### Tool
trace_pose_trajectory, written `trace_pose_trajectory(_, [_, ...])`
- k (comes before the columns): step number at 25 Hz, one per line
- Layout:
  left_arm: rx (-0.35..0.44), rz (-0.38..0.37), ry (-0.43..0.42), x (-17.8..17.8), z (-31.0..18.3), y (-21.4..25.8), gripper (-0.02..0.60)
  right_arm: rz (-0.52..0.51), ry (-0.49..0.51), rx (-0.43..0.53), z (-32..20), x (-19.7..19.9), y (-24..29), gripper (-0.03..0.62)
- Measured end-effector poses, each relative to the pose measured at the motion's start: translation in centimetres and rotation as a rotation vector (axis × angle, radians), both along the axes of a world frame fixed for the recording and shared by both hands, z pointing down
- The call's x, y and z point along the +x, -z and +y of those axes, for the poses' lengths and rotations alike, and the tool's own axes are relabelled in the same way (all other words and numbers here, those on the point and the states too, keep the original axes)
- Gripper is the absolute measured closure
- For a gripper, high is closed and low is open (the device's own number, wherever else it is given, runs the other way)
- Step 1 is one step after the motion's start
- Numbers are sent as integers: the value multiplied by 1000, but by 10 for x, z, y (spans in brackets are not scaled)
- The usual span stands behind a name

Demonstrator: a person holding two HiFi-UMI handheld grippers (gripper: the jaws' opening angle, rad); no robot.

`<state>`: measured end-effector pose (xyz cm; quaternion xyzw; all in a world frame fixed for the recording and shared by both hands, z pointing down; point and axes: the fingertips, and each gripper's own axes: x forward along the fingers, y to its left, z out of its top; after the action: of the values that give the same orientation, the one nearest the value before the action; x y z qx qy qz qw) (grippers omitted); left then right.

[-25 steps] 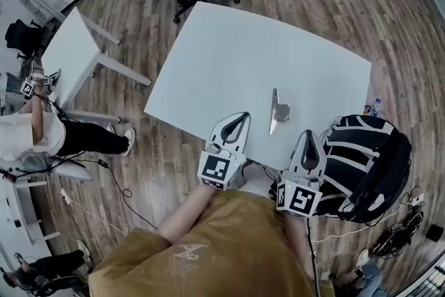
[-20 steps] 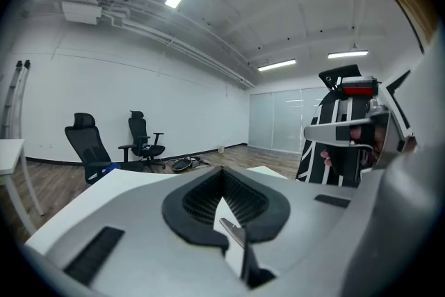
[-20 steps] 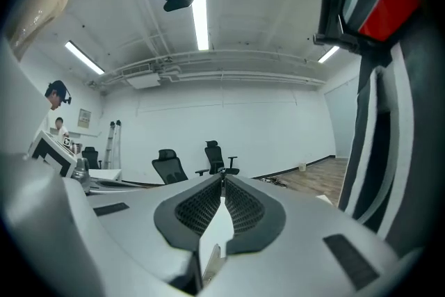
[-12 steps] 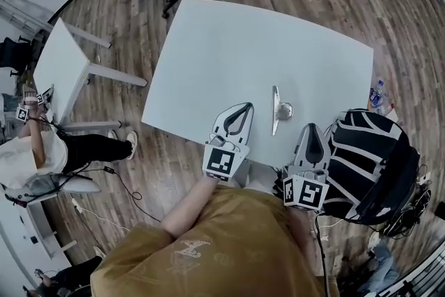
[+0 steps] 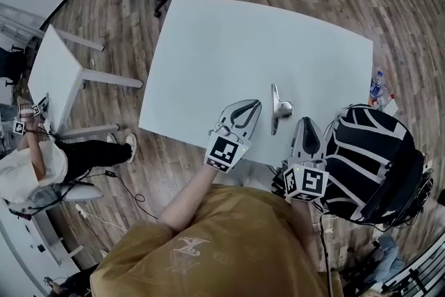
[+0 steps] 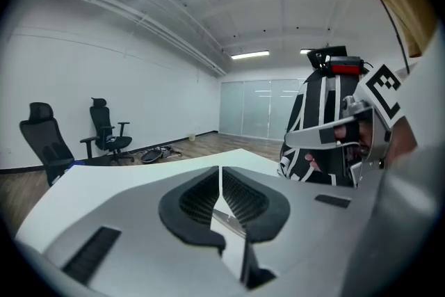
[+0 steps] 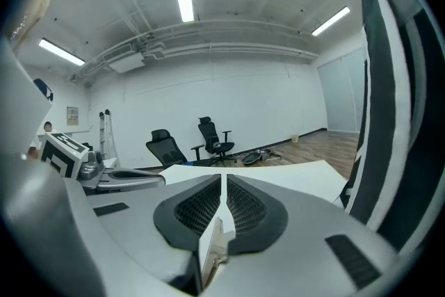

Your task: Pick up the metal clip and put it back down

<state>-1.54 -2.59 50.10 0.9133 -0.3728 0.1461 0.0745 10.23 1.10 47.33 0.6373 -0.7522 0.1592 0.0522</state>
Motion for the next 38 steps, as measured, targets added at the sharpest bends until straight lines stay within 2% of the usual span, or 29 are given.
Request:
trace_pose_trajectory(7, [-67,-62,-151,14,-9,-30,575,-23,-1,-79,-4,-3,-21,583])
trace_pose_trajectory(11, [-119,-104,-270,23,-9,-49,486,-21,-9,-102,-6,-2,-28,583])
trace_pose_trajectory(20, [-167,-203,-444,37,-16,-83,418,-50,-47,-167,-7,4,-51,583])
trace_pose_trajectory(28, [-211,-245,-588,55,-11,-106,407,-74,-75,-210,-6,3,-67,583])
trace_pose_trajectory(38, [-245,-312,-706,68,-6,-135,396,-74,-73,-275,-4,3,-94,583])
